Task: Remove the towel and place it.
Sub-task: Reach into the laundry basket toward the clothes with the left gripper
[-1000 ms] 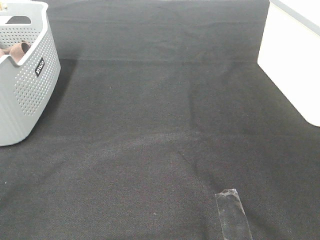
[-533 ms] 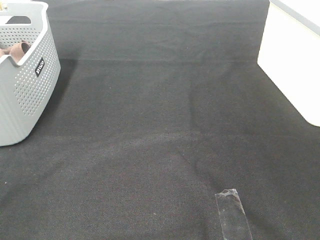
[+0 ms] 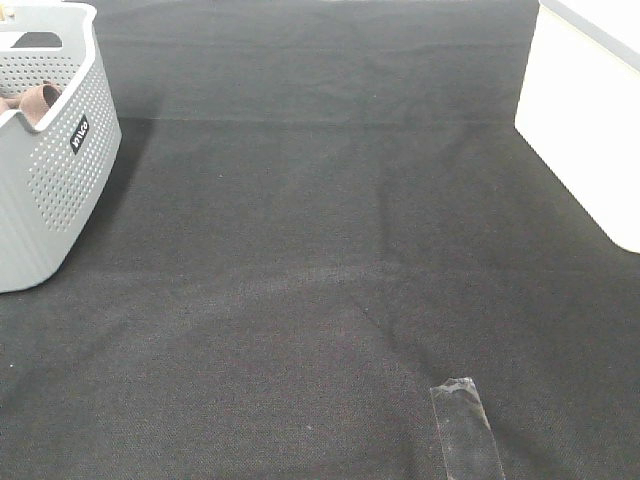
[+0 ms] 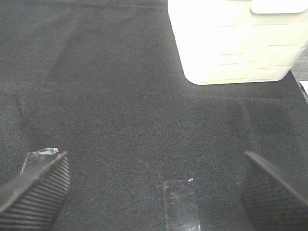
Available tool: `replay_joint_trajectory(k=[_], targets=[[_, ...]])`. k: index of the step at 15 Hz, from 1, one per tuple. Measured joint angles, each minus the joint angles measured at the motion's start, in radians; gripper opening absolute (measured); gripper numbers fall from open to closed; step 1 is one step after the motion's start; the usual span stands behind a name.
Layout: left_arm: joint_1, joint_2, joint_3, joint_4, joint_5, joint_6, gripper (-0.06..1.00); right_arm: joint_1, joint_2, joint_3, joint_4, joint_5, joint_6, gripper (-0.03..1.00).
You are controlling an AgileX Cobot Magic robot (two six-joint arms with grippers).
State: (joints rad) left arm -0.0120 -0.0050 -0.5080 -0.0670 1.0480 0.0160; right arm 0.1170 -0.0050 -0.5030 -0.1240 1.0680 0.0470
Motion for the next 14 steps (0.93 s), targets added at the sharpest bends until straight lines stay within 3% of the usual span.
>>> replay_joint_trajectory(k=[14], targets=[[0.0, 0.0, 0.0, 0.0, 0.0, -0.002, 0.99, 0.0, 0.0, 0.0, 0.0, 0.0, 0.0, 0.9]])
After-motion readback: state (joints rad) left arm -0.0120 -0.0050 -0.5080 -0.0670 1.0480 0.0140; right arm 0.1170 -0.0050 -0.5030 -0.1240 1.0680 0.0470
